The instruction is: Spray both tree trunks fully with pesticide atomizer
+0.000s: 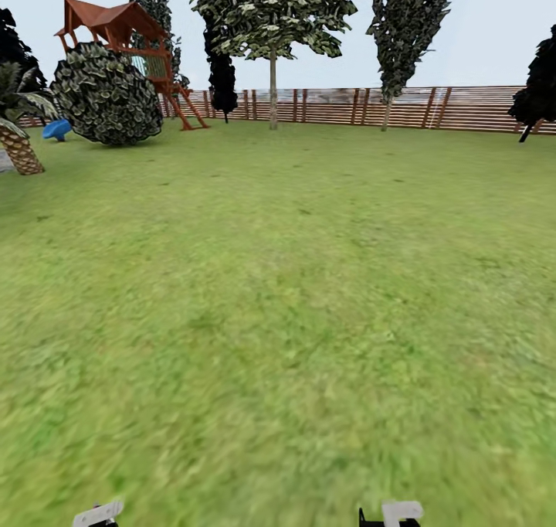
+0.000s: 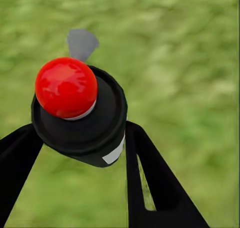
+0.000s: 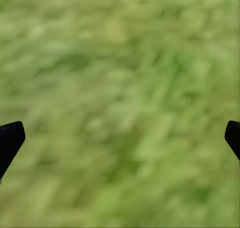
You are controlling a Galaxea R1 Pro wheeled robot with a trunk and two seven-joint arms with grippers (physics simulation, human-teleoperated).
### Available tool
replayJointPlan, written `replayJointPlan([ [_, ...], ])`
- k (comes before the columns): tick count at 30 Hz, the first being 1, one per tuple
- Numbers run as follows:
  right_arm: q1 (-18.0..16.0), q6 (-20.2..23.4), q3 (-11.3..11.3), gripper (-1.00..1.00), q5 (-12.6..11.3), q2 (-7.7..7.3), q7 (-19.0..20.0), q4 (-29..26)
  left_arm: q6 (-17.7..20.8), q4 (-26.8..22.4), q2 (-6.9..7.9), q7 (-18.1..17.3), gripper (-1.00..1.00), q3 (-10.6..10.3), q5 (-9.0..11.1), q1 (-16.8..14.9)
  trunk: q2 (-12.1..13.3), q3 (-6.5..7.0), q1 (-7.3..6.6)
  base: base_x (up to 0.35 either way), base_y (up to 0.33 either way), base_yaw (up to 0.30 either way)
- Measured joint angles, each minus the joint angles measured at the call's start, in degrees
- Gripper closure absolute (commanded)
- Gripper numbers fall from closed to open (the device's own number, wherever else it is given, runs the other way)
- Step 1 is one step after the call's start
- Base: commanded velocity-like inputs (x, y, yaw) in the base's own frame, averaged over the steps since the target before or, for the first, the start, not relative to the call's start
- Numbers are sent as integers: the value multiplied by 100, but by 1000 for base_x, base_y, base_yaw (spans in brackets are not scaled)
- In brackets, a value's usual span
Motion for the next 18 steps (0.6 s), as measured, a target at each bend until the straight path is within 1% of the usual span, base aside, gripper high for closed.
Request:
replayJointPlan([
  [18,0,1,1,-100,0,-3,0,0,0,-4,-15,-5,100,-10,-1,0,0,0,0,339,0,0],
])
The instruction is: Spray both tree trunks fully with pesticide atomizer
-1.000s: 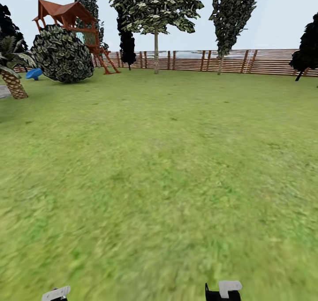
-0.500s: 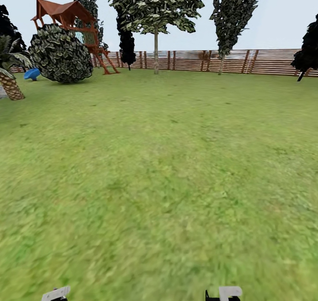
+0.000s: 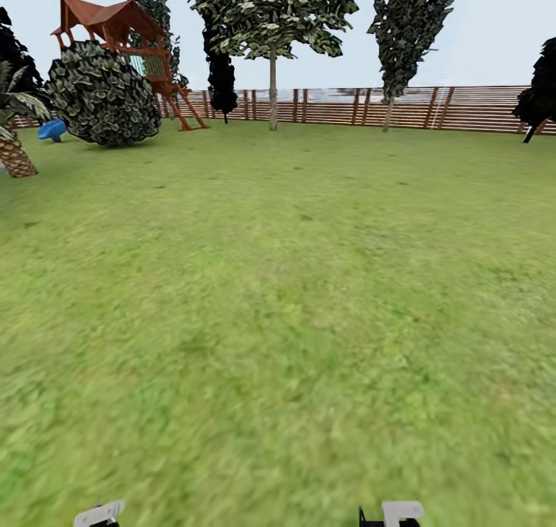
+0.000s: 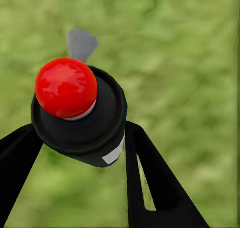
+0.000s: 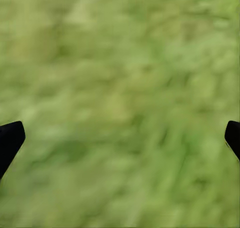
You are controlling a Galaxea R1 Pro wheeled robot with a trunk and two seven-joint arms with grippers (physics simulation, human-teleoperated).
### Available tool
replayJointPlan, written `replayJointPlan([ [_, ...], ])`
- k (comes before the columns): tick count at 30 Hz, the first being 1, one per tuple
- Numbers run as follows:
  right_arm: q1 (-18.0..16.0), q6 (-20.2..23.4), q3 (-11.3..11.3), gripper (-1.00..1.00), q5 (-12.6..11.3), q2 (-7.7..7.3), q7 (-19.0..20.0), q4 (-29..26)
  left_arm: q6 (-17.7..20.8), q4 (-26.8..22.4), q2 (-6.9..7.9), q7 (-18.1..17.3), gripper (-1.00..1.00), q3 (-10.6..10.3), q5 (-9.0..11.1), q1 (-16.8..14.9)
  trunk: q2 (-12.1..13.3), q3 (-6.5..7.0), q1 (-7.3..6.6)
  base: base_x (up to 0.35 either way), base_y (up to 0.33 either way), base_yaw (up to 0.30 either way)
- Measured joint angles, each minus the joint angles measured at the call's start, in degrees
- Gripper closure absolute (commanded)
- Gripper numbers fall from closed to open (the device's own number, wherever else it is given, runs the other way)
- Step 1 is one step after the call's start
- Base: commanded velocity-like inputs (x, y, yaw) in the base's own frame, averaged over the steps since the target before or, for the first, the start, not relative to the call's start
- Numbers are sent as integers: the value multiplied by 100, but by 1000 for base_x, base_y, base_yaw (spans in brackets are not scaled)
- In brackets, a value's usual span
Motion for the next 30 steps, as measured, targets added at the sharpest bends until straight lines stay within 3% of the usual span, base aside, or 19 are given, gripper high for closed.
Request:
replayJointPlan([
  [30,6,0,0,-100,0,0,0,1,0,4,6,0,100,2,1,2,0,0,0,339,0,0],
])
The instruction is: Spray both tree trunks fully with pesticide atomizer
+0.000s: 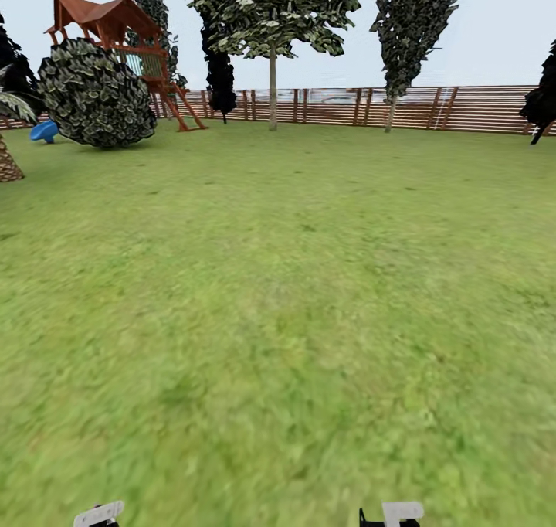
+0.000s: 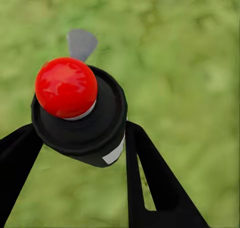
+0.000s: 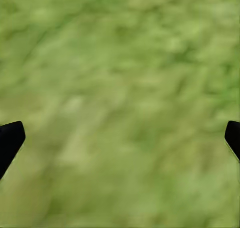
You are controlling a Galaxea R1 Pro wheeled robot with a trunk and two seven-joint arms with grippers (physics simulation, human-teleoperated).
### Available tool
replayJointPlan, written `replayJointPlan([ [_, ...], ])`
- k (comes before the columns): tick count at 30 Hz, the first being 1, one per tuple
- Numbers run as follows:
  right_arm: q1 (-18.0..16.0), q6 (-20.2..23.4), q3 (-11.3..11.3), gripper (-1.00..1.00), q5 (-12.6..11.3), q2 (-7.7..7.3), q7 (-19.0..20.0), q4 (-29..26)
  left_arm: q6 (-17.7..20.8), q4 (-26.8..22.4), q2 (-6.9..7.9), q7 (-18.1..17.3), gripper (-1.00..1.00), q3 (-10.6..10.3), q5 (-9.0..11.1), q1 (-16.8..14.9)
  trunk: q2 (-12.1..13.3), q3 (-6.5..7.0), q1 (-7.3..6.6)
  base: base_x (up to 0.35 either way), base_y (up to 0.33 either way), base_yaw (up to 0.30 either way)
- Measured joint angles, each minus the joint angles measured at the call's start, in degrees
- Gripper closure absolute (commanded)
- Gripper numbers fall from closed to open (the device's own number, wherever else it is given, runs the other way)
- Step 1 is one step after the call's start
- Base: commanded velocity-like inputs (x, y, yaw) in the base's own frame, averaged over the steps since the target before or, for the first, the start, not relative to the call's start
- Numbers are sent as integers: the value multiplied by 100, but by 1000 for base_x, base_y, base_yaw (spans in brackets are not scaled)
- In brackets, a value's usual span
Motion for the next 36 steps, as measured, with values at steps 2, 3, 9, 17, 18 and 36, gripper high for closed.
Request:
replayJointPlan([
  [2,-1,0,0,-100,0,-1,0,-1,0,0,0,0,100,0,0,-1,0,0,0,339,0,0],
  [3,-1,-3,0,-100,0,-2,0,-1,0,0,0,0,100,0,0,1,0,0,0,339,0,0],
  [9,-4,0,0,-100,0,1,0,-1,0,0,-6,0,100,-1,-1,-3,0,0,0,338,0,0],
  [17,-3,0,0,-100,0,1,0,-1,0,0,-11,0,100,-1,-1,-3,0,0,0,339,0,0],
  [18,-3,0,0,-100,0,-2,0,-1,0,-3,-10,0,100,0,0,-2,0,0,0,339,0,0],
  [36,-4,0,0,-100,0,0,0,-1,0,0,-9,0,100,0,0,1,0,0,0,339,0,0],
])
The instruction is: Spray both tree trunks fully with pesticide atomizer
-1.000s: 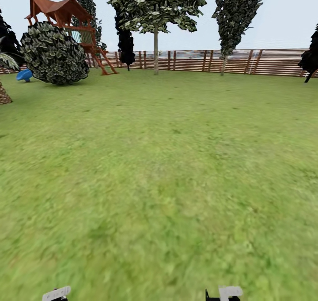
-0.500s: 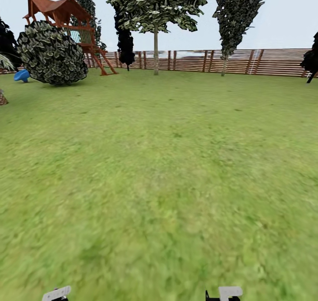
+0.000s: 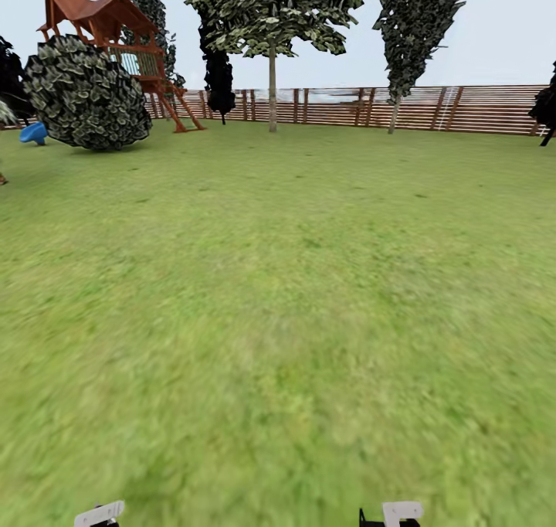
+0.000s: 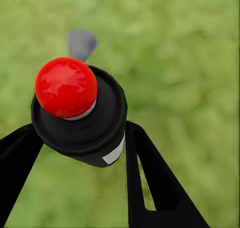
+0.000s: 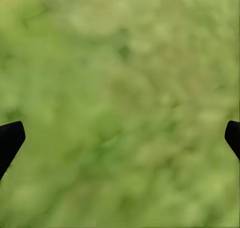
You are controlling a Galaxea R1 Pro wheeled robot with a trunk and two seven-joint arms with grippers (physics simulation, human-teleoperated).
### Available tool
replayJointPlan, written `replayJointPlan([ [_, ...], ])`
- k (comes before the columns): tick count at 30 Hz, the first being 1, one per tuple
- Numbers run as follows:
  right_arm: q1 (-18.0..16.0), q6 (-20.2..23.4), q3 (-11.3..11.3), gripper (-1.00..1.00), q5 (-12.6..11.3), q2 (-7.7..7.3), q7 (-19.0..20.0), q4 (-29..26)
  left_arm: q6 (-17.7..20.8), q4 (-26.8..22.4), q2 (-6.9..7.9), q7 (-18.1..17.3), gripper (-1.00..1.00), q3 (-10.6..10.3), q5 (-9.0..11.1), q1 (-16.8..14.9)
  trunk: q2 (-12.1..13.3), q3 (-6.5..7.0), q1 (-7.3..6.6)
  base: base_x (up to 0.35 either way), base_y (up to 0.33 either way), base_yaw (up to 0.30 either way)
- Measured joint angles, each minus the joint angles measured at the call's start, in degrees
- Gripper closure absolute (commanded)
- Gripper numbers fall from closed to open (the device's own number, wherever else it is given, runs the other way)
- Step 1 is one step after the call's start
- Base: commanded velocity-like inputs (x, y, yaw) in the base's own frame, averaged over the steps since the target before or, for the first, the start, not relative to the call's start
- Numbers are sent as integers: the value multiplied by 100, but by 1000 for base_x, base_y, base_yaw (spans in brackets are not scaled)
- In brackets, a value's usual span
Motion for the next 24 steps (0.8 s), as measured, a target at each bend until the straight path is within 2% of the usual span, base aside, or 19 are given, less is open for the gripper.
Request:
replayJointPlan([
  [24,1,0,0,-100,0,0,0,0,0,0,0,0,100,0,0,-2,0,0,0,339,0,0],
])
